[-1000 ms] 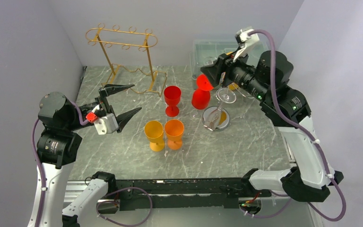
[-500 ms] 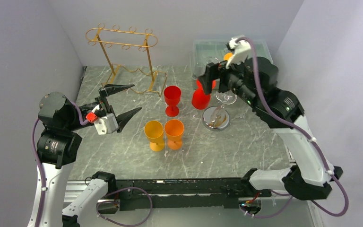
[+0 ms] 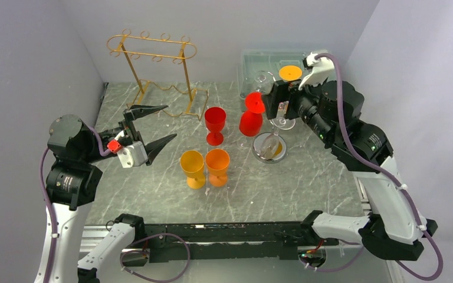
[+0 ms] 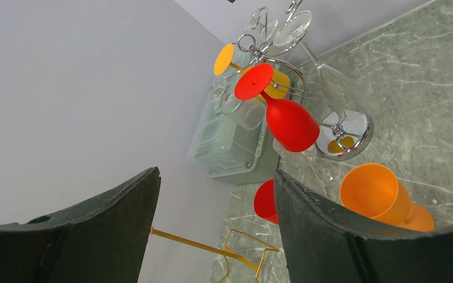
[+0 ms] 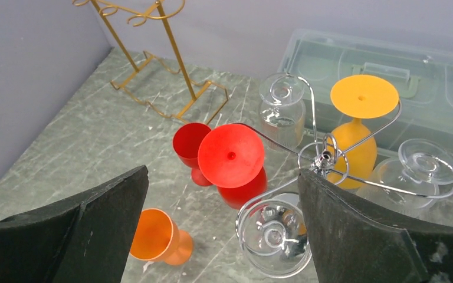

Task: Place the wine glass upside down on the wine glass rack
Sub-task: Pick up the wine glass at the center of the board.

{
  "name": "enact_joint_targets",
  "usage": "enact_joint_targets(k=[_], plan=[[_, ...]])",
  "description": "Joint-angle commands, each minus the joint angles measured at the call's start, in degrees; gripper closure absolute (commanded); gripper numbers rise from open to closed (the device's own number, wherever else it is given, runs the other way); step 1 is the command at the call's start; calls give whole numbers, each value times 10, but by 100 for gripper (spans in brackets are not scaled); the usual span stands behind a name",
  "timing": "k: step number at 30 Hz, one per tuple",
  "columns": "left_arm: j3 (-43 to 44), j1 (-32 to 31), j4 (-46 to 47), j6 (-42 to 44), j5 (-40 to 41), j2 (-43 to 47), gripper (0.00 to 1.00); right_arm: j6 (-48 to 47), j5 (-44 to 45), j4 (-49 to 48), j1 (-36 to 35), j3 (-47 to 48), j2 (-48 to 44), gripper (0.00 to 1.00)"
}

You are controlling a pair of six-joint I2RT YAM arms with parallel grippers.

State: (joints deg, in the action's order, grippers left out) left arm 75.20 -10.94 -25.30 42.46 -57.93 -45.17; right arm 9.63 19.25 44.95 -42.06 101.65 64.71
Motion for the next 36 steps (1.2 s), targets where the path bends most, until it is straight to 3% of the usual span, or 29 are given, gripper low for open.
enact_joint_targets(k=[1, 3, 8, 14, 18, 24, 36], plan=[[0, 1, 6, 8, 0, 3, 25, 9, -39, -24, 10, -17, -55, 0], [0, 1, 6, 8, 0, 3, 25, 30, -82, -47, 10, -43, -76, 0], [0, 1, 6, 8, 0, 3, 25, 77, -157, 39, -9, -55, -14, 7], [0, 1, 6, 8, 0, 3, 25, 107, -55, 10, -152, -140, 21, 11], [0, 1, 6, 8, 0, 3, 25, 127, -9, 7, -207, -165, 78, 15], [0, 1, 6, 8, 0, 3, 25, 151, 19, -33, -211, -223, 129, 35], [0, 1, 6, 8, 0, 3, 25, 164, 19, -99, -169, -296, 178, 51]])
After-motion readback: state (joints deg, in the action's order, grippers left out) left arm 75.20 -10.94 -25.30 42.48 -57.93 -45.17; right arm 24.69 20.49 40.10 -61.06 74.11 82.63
